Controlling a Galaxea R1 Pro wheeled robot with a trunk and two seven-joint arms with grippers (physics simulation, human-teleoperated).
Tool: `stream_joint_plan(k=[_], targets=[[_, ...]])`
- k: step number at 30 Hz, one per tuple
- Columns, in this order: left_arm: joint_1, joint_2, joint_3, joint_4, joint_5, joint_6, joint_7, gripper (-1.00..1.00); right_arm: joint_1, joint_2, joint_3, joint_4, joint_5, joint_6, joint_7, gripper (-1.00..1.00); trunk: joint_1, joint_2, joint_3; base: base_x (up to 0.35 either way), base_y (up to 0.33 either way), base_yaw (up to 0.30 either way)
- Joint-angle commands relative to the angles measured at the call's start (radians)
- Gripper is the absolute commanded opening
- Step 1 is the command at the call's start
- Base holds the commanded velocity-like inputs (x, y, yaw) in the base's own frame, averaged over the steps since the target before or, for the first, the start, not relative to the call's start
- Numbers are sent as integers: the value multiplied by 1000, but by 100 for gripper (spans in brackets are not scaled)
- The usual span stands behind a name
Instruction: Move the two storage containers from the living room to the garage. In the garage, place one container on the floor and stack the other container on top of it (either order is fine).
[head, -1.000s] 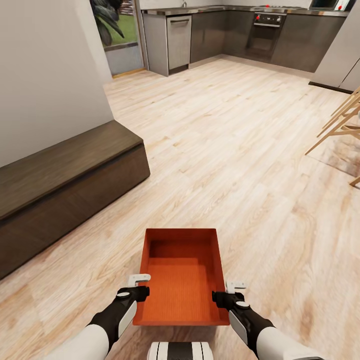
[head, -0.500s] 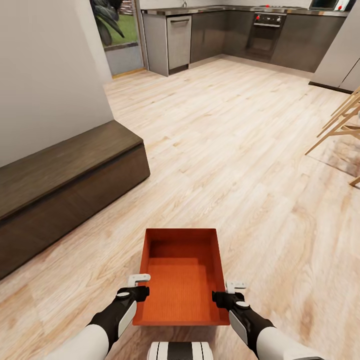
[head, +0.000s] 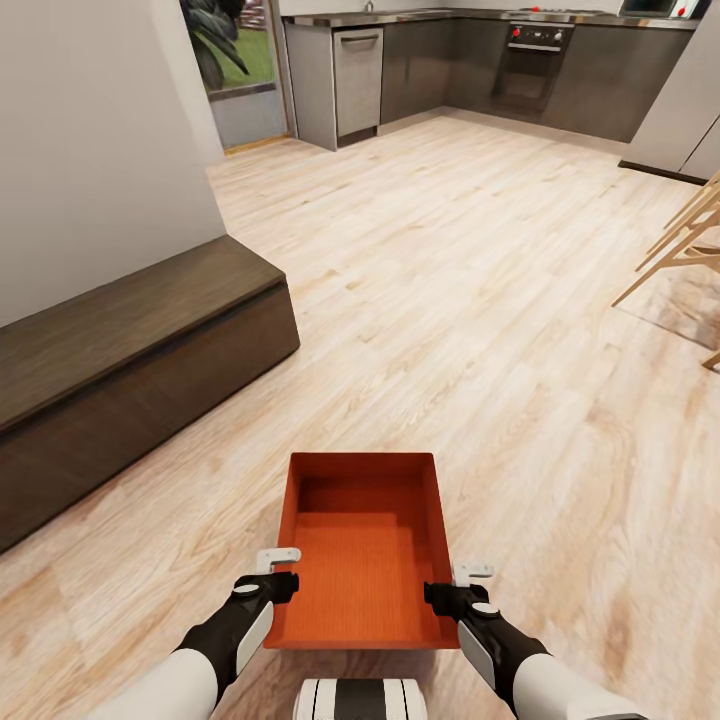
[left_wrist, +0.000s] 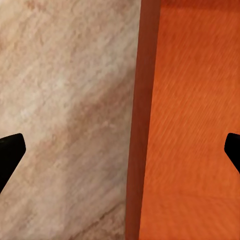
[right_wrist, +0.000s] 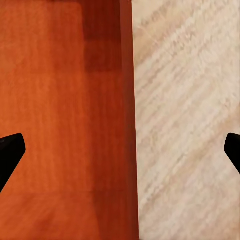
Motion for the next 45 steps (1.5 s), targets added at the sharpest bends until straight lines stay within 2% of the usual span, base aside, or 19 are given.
stream_joint_plan(k=[1,27,30,45], targets=[[0,0,-3,-2,7,5,5,100,0,0,6,1,-8,-3,-4,100,0,0,-1,0,0,0],[0,0,-3,-2,6,5,6,100,0,0,6,1,-8,-4,-6,100,0,0,-1,0,0,0],[0,0,-3,-2,6,5,6,100,0,-1,6,1,-8,-4,-6,100,11,-21,-10,0,0,0],[0,3,-2,-3,3,14,6,100,0,0,6,-5,-8,-2,-4,100,11,-21,-10,0,0,0]])
